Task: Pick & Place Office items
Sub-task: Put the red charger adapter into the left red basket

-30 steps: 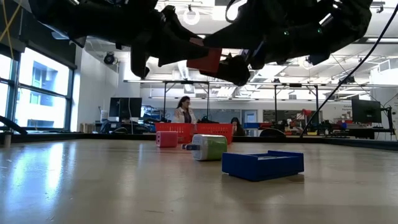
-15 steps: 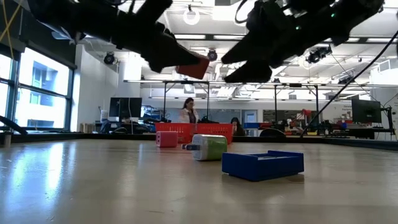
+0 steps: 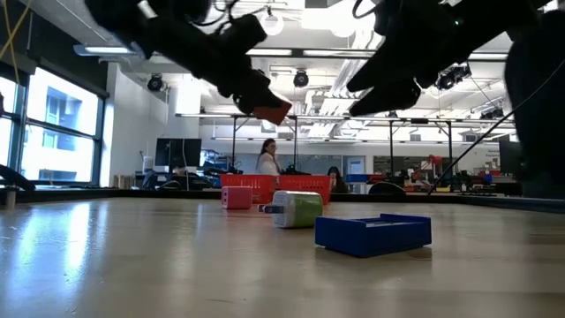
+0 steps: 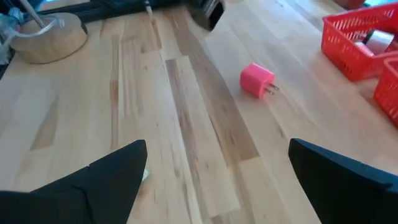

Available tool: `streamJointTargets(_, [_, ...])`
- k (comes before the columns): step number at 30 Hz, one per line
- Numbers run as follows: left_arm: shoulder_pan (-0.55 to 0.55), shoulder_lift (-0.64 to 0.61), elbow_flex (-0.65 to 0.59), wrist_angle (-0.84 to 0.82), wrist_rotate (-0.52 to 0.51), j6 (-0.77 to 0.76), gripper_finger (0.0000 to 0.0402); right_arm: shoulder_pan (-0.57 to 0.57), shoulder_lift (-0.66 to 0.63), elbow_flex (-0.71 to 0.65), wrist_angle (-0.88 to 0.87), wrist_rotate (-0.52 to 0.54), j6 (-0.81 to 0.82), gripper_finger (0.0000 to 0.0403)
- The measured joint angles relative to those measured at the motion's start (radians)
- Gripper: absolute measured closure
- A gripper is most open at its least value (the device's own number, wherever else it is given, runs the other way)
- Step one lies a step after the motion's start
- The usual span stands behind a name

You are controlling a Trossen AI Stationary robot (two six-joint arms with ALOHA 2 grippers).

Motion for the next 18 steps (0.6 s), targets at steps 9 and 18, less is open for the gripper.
streamJointTargets(9, [0.124,0.0,0.127,-0.221,0.119,-0.086,0.0287,0.0,0.0,0.0,-0.057,0.056,0.049,0.0021])
streamJointTargets(18, [0.227,0.004,0.128,-0.278,0.206,-0.224,0.0287,0.0,0.041,-0.001,-0.038,0.073,0.049,0.0024])
